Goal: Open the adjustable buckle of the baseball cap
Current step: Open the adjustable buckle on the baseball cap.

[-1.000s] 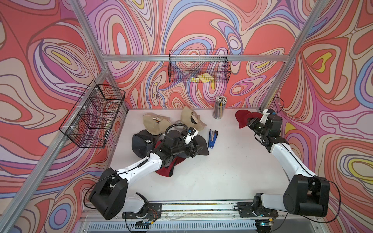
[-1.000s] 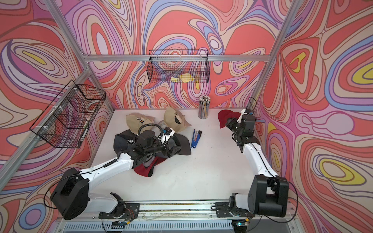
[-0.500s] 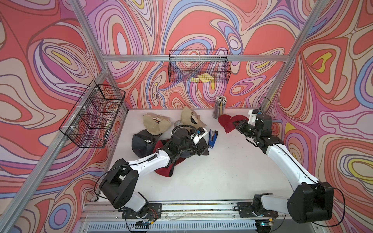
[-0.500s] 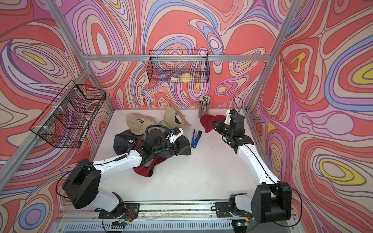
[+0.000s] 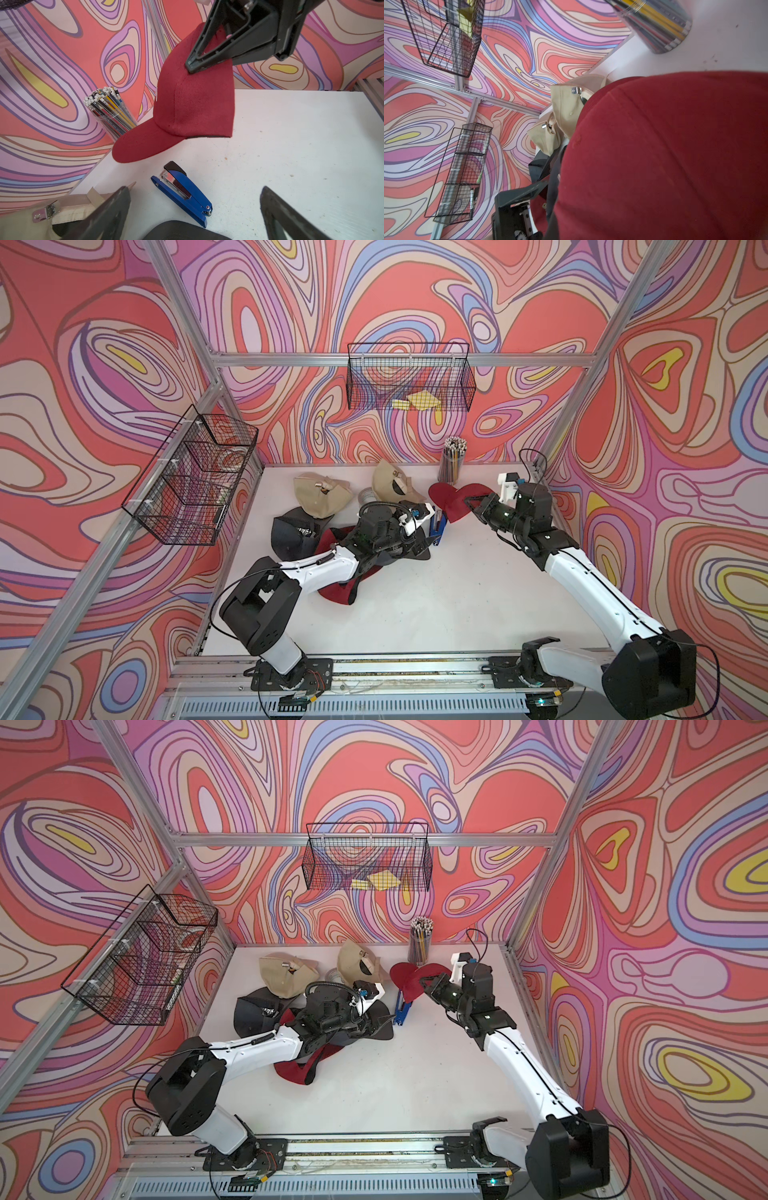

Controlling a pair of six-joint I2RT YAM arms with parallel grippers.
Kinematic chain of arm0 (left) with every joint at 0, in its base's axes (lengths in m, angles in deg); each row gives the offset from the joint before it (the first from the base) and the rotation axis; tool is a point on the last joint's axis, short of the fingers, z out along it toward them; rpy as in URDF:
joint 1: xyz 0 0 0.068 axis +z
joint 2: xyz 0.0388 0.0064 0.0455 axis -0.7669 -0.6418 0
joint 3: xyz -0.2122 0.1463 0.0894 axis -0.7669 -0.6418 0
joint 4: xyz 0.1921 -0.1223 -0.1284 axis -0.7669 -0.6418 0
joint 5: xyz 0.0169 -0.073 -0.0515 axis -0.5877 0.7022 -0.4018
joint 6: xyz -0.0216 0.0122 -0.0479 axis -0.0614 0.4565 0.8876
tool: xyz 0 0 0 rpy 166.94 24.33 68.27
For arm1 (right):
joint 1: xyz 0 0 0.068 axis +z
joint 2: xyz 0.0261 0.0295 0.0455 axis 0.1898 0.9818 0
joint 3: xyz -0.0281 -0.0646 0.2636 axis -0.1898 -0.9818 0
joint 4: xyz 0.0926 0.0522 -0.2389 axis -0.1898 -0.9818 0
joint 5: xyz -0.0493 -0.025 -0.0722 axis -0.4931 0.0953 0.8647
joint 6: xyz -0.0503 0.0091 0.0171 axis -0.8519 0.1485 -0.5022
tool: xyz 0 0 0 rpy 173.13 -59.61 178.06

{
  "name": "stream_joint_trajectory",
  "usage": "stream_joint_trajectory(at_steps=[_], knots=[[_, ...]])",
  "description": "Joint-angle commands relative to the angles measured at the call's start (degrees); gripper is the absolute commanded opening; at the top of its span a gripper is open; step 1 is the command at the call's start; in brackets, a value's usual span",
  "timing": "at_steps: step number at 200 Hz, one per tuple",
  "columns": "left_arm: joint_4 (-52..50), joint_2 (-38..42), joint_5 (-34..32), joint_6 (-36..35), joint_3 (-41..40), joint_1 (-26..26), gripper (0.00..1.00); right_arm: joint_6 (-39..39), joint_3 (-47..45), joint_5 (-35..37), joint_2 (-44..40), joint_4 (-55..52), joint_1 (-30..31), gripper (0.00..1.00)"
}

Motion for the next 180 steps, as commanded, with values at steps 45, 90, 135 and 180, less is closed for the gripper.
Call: stream_joint_trajectory(at_steps=[45,90,135,180], knots=[[-0.28,-1.82,-1.32,-6.95,4.71,-2.26,0.97,5.63,-2.39,-3.33,-3.23,5.17,4.03,0.0],[-1.52,-0.88,-5.37,-8.56,4.91,-2.82,0.86,7.06,-2.5,-2.48,-3.42,6.44,7.0,0.0],[1.34,0.35,-10.14,-6.84,3.48,-2.91,0.35,6.58,-2.59,0.1,-3.41,6.14,9.44,0.0],[-0.71,0.6,-16.8,-2.36,4.7,-2.95,0.0,2.25,-1.48,2.93,-3.32,4.44,9.86,0.43]])
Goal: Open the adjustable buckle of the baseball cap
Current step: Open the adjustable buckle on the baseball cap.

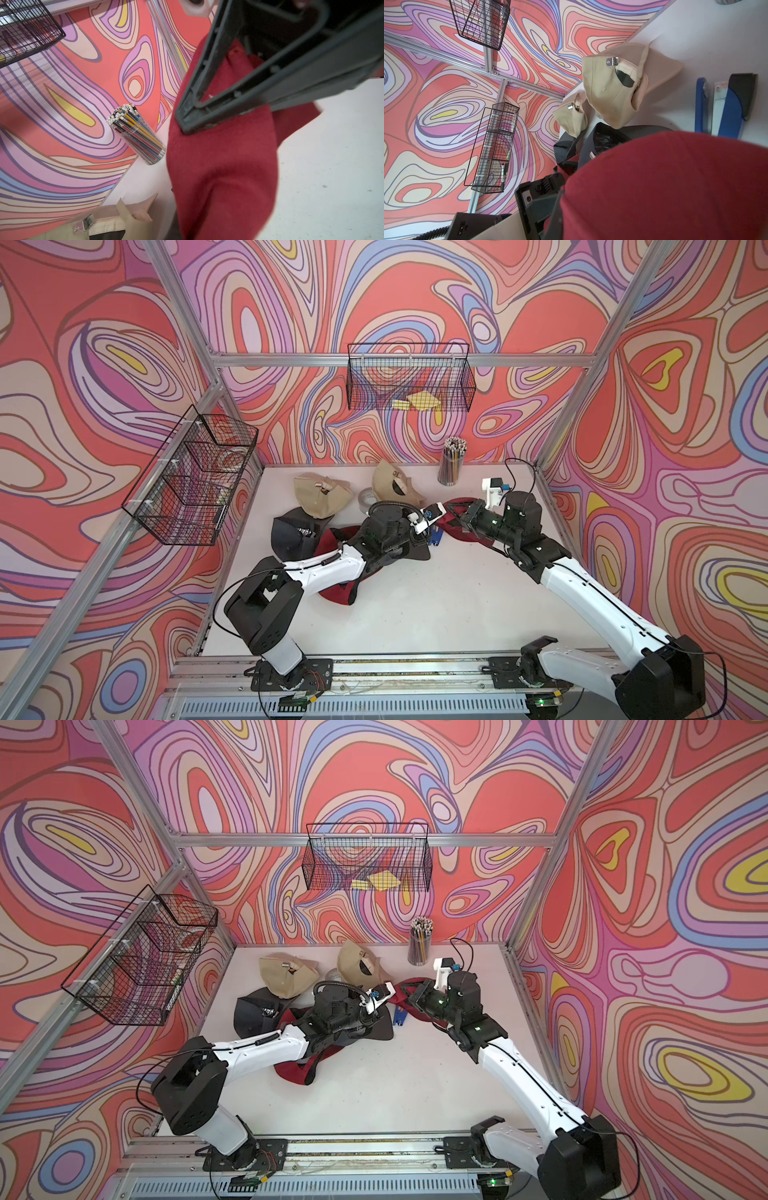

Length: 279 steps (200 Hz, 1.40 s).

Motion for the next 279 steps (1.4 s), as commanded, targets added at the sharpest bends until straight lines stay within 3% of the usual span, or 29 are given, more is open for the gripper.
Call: stream_joint_trajectory(at_steps=[1,19,30,64,114,152,171,188,212,243,279], knots=[[0.6,1.39,-6.41,3.47,1.07,0.66,0.0,-4.11,0.5,0.78,-1.03,-0.16,0.86,0.45],[-0.75,1.18,-8.96,7.27,2.06,0.73,0.0,-8.26,1.46,2.44,-1.28,-3.26,1.04,0.75],[-2.09,0.94,-11.09,10.06,2.88,0.67,0.0,-10.95,1.75,3.64,-1.91,-5.1,1.01,0.83],[-3.77,0.65,-18.79,19.43,4.15,0.71,0.0,-17.83,1.55,9.33,-5.0,-11.12,1.09,0.84],[-5.27,2.69,-17.89,29.3,3.53,0.98,0.0,-26.03,2.11,17.79,-7.03,-18.15,0.92,0.82],[-6.45,5.26,-16.91,33.85,1.41,1.28,0.0,-27.7,1.89,20.77,-8.23,-17.72,0.75,0.87],[-6.41,6.56,-15.75,35.15,-0.08,1.28,0.0,-28.07,2.01,20.67,-7.64,-16.77,0.02,0.85],[-5.35,7.49,-13.99,35.83,-1.73,1.28,0.0,-28.69,2.19,18.85,-7.02,-15.4,-0.95,0.72],[-5.61,8.4,-12.52,36.57,-2.78,1.31,0.0,-28.57,2.28,15.68,-6.79,-12.95,-2.44,0.61],[-4.79,9.37,-11.52,37.69,-4.34,1.44,0.0,-26.71,2.74,13.34,-5.26,-11.77,-4.55,0.61],[-5.36,9.89,-11.52,39.45,-4.99,1.39,0.0,-23.83,1.35,11.8,-4.46,-9.61,-6.84,0.7]])
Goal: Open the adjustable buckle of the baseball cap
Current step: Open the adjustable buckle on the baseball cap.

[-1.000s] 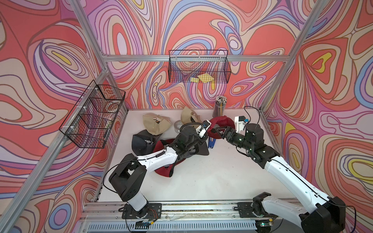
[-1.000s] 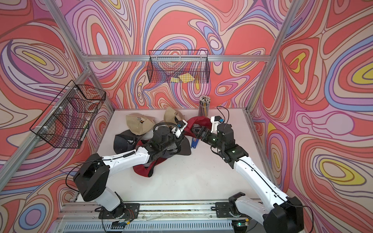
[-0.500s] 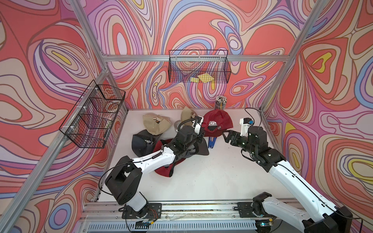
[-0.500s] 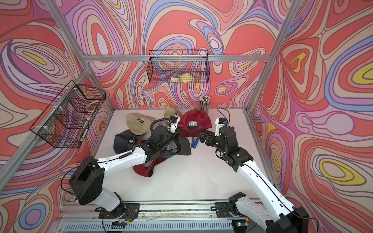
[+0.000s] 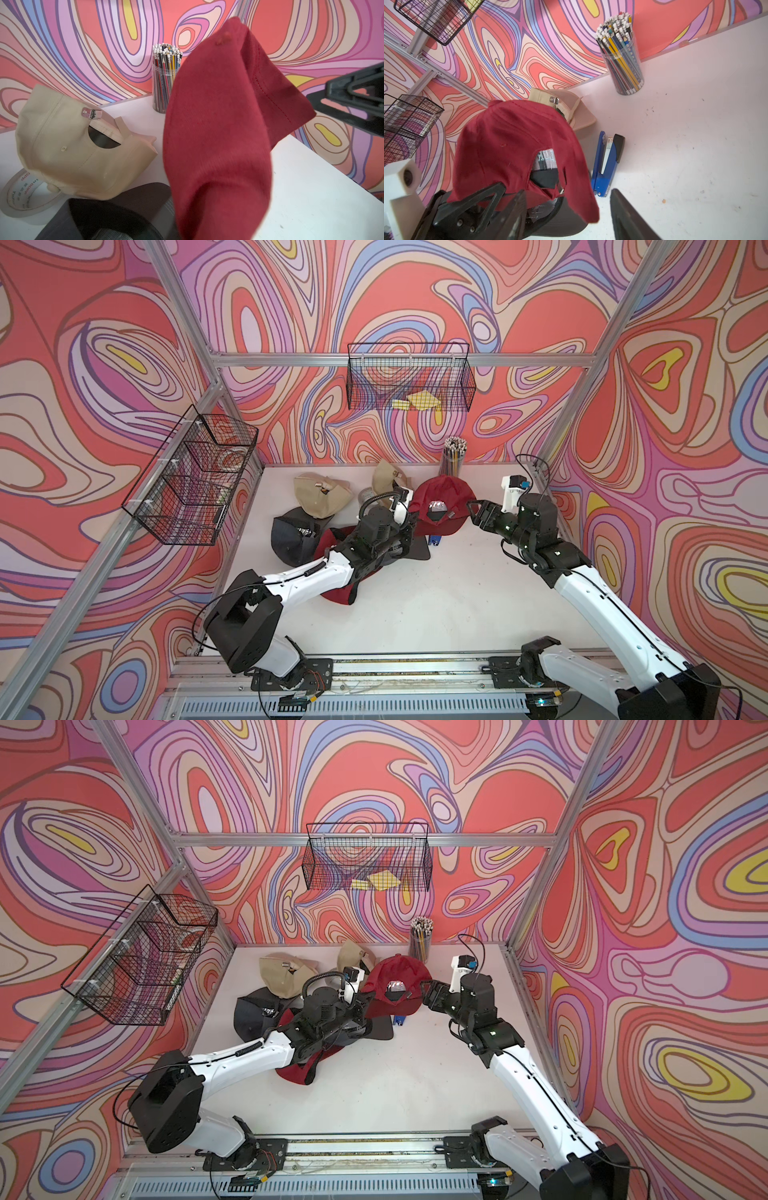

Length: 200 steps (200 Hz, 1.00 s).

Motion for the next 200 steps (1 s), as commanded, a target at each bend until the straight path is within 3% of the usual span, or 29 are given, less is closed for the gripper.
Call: stream_joint_trajectory(at_steps=[1,41,64,109,123,138,153,164,200], knots=[[1.58,2.17,1.01,2.55,-0.16,0.37,0.0,1.94,0.04,-2.15,0.5,2.71,-1.15,0.7],[0.93,1.78,3.42,4.53,0.36,0.39,0.0,3.34,-1.19,-5.62,2.81,5.35,-1.75,0.66],[1.29,1.91,4.52,4.76,0.3,0.37,0.0,3.21,-0.44,-8.44,5.08,5.91,-1.95,0.57],[1.77,2.33,6.42,4.75,0.03,0.41,0.0,3.38,-0.16,-10.45,7.65,7.73,-2.26,0.23],[2.17,2.59,7.18,4.12,-0.37,0.39,0.36,2.49,0.31,-10.47,8.18,7.53,-2.33,0.12],[1.82,3.21,7.08,2.74,-0.67,0.38,0.54,0.45,1.36,-10.06,8.74,6.58,-2.41,0.0],[0.75,4.49,4.56,1.17,-1.24,0.46,0.74,-1.88,2.57,-9.22,9.27,5.41,-2.57,0.0],[0.33,5.64,4.81,-0.14,-1.77,1.37,0.8,-4.23,3.75,-7.98,9.55,4.14,-2.8,0.0],[-3.37,8.71,14.61,-2.26,-1.37,7.22,0.82,-14.16,7.93,-1.14,10.46,-0.23,-3.28,0.0]])
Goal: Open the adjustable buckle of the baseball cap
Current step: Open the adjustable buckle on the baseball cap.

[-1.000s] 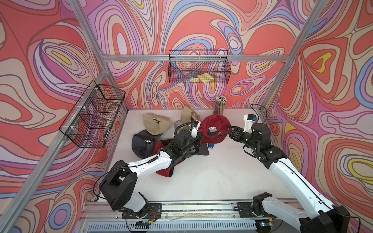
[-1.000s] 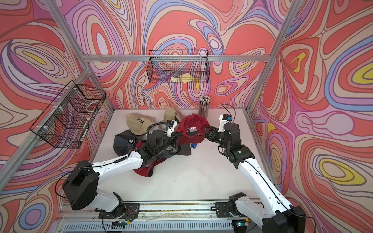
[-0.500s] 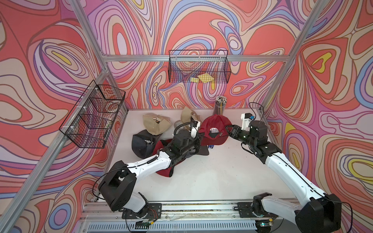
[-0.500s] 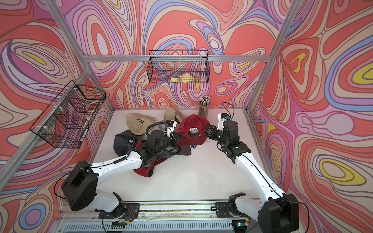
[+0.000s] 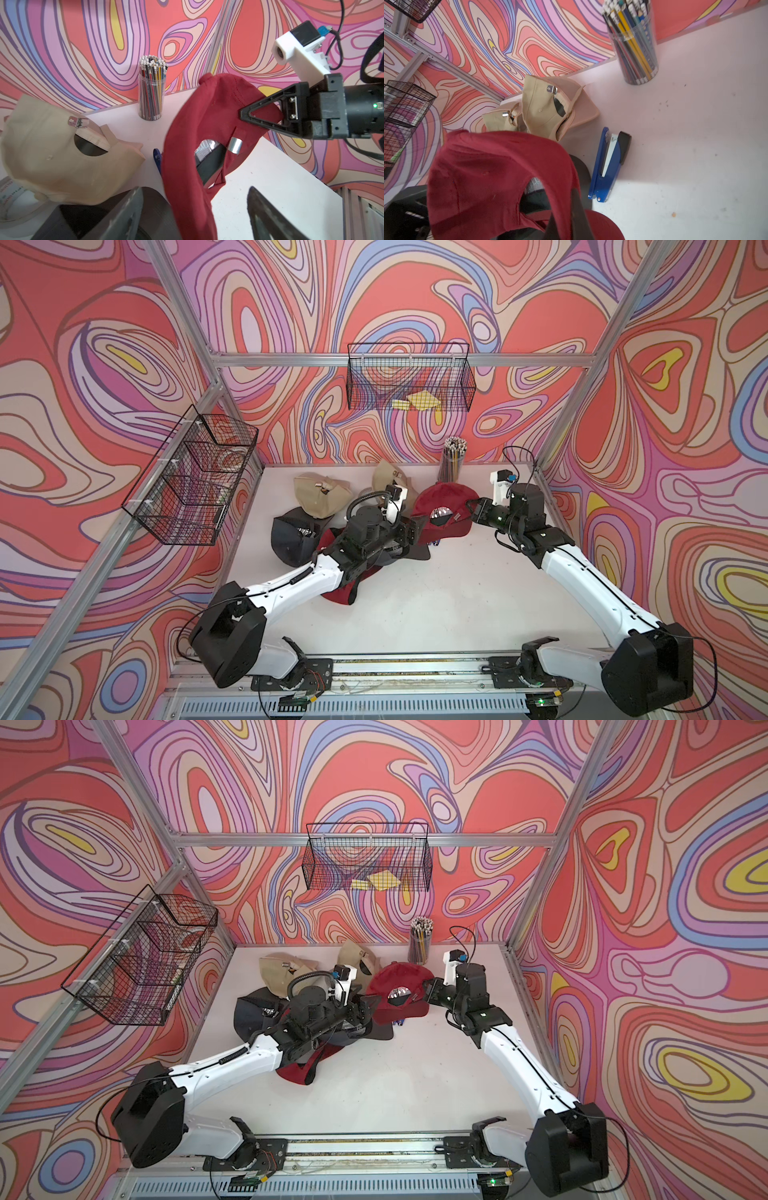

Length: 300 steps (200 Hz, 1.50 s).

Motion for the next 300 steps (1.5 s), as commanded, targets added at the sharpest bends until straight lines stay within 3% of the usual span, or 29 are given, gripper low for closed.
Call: stream_joint_trajectory(at_steps=[1,60,102,143,217,300], knots=[[-3.02,2.44,5.98,-3.14,0.46,3.26,0.82,-8.48,3.91,4.77,0.53,-2.29,-0.64,0.0],[-12.87,-1.39,14.23,-16.77,8.83,3.43,0.83,-24.85,10.16,2.52,4.65,-7.15,-0.69,0.0],[-19.26,-3.93,16.02,-19.42,15.89,3.43,0.84,-33.81,11.23,0.99,5.87,-7.78,-0.65,0.0],[-23.11,-7.58,17.4,-22.87,20.52,3.43,0.84,-35.44,11.66,-7.39,6.25,-6.8,-0.58,0.0],[-22.0,-13.35,22.84,-19.54,25.54,3.26,0.82,-36.7,14.23,-17.65,5.86,-9.79,0.21,0.0],[-26.9,-14.94,22.27,-21.03,30.24,2.18,0.72,-38.09,15.51,-15.07,5.91,-11.53,4.51,0.0]])
